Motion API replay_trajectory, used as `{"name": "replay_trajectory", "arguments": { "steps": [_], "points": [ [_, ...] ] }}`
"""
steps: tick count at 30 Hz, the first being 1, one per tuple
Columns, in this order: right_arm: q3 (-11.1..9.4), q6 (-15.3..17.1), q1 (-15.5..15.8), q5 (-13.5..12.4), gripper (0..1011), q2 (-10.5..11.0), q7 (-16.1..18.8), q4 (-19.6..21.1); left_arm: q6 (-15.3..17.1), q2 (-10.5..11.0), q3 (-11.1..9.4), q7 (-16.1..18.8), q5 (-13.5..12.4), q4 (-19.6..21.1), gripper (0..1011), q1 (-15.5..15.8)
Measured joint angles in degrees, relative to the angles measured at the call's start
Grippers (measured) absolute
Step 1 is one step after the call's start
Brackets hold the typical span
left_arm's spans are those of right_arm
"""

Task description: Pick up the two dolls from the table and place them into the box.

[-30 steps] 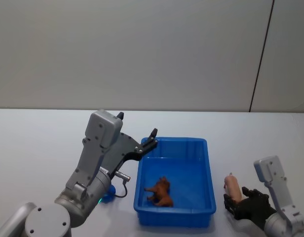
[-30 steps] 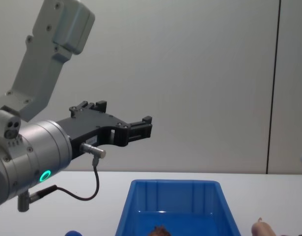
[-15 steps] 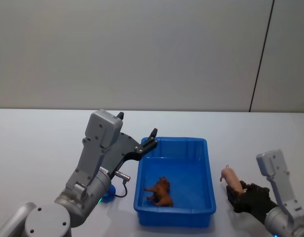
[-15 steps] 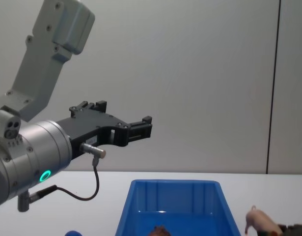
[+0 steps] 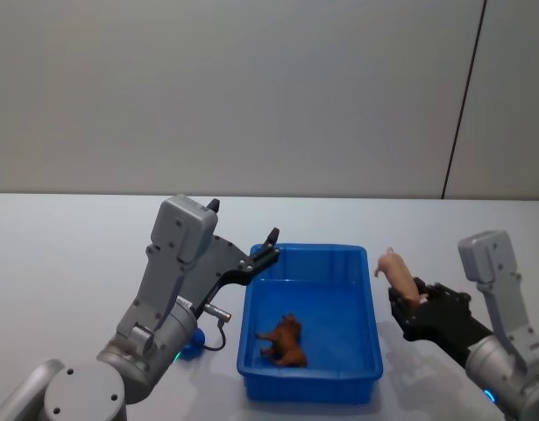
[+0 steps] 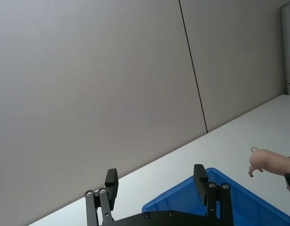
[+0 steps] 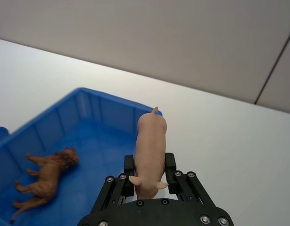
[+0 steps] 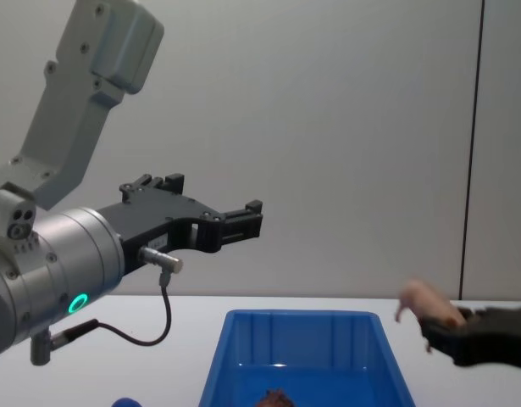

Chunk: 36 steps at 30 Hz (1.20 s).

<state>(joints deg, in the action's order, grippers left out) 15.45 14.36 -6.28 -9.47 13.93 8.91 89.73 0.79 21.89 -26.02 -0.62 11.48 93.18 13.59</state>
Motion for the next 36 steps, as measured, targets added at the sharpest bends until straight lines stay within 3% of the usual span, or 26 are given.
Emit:
{"name": "replay_trajectory", "arguments": {
  "steps": [6, 14, 25, 31, 36],
  "points": [
    [0.7, 0.7, -0.3, 0.9, 362, -0.4, 2.3, 2.3, 0.0, 0.0, 0.0, 0.0, 0.0, 0.0, 1003, 0.0],
    [2.3, 4.2, -1.6, 2.8, 362, -1.9, 5.2, 3.3, 0.0, 0.0, 0.0, 0.0, 0.0, 0.0, 1003, 0.0],
    [3.9, 7.2, -3.1, 4.8, 677, -3.8, 6.4, 1.1, 0.0, 0.0, 0.0, 0.0, 0.0, 0.0, 1003, 0.0],
    [3.9, 6.0, -2.9, 4.8, 899, -3.9, 6.1, 1.1, 0.0, 0.0, 0.0, 0.0, 0.0, 0.0, 1003, 0.0],
    [3.1, 3.7, -1.8, 3.6, 1001, -2.7, 5.6, 2.3, 0.0, 0.0, 0.0, 0.0, 0.0, 0.0, 1003, 0.0]
  ]
}}
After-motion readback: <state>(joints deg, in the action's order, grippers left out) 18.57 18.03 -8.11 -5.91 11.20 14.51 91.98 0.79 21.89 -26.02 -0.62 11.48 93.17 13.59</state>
